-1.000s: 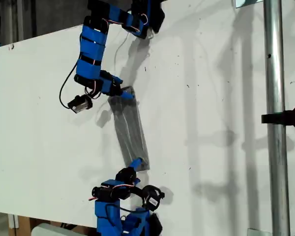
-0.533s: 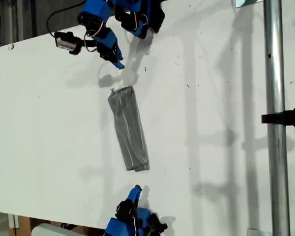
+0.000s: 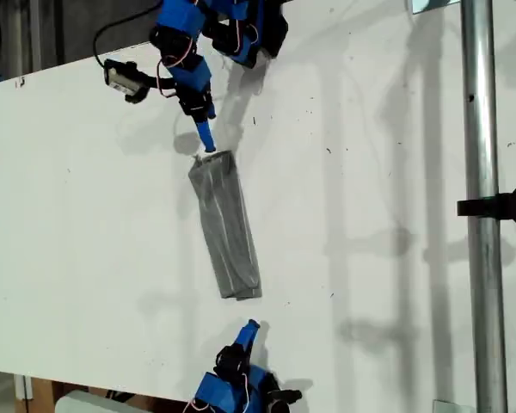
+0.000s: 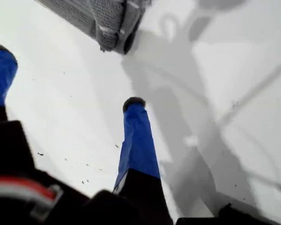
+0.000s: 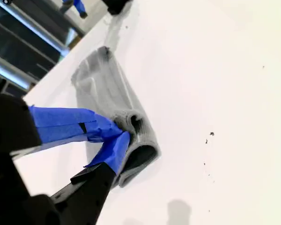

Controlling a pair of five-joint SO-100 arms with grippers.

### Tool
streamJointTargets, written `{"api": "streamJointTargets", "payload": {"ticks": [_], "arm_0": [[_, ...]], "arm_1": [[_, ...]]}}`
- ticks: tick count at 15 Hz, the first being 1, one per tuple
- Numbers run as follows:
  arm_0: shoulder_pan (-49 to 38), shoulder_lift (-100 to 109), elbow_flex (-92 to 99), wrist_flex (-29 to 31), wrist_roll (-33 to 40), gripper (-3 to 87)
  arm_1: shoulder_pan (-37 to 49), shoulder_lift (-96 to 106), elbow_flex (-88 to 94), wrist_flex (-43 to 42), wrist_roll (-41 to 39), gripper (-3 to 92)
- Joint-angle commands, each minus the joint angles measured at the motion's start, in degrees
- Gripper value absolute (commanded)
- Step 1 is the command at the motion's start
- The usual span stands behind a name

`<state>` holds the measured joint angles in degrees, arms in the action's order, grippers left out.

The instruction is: Grasp corners of a towel and fold twice.

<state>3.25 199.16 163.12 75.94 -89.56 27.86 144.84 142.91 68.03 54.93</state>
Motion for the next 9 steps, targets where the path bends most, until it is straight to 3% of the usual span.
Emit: {"api": "streamJointTargets", "payload": {"ticks": [1,4,9], "arm_0": [[0.9,0.4,-0.5,-0.5,-1.4,-2.5],[2.4,0.4,-0.1,1.3,-3.4,-2.5],[2.4,0.4,0.1,1.6,-3.5,-2.5]], "arm_1": [[3.2,-19.4,-5.6,-9.6,-6.6,49.4],[7.6,-30.4,-7.1,-16.3,-14.3,49.2],[5.2,-36.6,-12.0,-24.7,-12.0,47.3]]}}
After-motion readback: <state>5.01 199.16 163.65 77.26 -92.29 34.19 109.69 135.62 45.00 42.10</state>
